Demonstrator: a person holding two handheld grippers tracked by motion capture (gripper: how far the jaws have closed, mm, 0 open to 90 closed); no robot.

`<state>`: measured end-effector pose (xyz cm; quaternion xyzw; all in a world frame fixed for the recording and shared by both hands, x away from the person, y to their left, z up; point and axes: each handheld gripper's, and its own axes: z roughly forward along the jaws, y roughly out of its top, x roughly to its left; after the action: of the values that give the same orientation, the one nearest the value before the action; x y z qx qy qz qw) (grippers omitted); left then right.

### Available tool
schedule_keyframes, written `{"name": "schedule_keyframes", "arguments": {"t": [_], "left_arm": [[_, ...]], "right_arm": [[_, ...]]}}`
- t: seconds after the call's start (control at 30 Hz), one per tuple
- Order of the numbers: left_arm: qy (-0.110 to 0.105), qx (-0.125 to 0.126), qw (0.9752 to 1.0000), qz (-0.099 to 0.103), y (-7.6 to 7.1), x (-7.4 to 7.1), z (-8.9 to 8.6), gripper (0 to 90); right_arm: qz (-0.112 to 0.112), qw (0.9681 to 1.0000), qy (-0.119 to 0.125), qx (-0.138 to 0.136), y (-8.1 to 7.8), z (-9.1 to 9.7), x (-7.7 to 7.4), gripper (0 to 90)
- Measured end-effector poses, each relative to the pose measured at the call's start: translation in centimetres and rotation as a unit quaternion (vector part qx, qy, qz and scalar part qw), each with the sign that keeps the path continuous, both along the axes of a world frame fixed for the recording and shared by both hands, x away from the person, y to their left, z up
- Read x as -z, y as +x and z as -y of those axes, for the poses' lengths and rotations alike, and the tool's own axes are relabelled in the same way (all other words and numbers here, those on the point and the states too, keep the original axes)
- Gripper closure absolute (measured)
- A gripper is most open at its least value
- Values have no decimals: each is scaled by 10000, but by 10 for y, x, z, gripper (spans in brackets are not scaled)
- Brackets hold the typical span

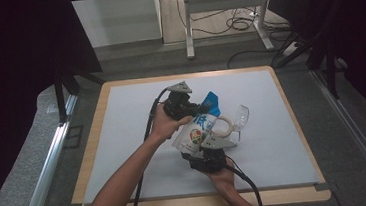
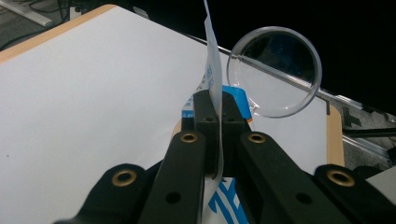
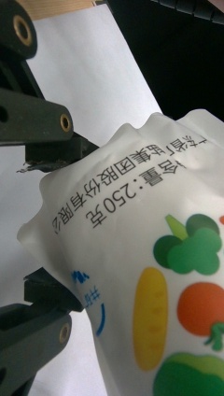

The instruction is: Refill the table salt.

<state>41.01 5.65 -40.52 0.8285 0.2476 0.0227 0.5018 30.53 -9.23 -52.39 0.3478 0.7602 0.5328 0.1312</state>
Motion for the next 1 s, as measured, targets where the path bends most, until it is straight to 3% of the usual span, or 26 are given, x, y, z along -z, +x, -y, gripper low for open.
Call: {"name": "schedule_keyframes", "arguments": {"t": [1.0], "left_arm": [[425,81,9989,-170,11,-1,18,899]], "right_arm": [[-201,9993,299,-130,0,-2,-8,508]]}}
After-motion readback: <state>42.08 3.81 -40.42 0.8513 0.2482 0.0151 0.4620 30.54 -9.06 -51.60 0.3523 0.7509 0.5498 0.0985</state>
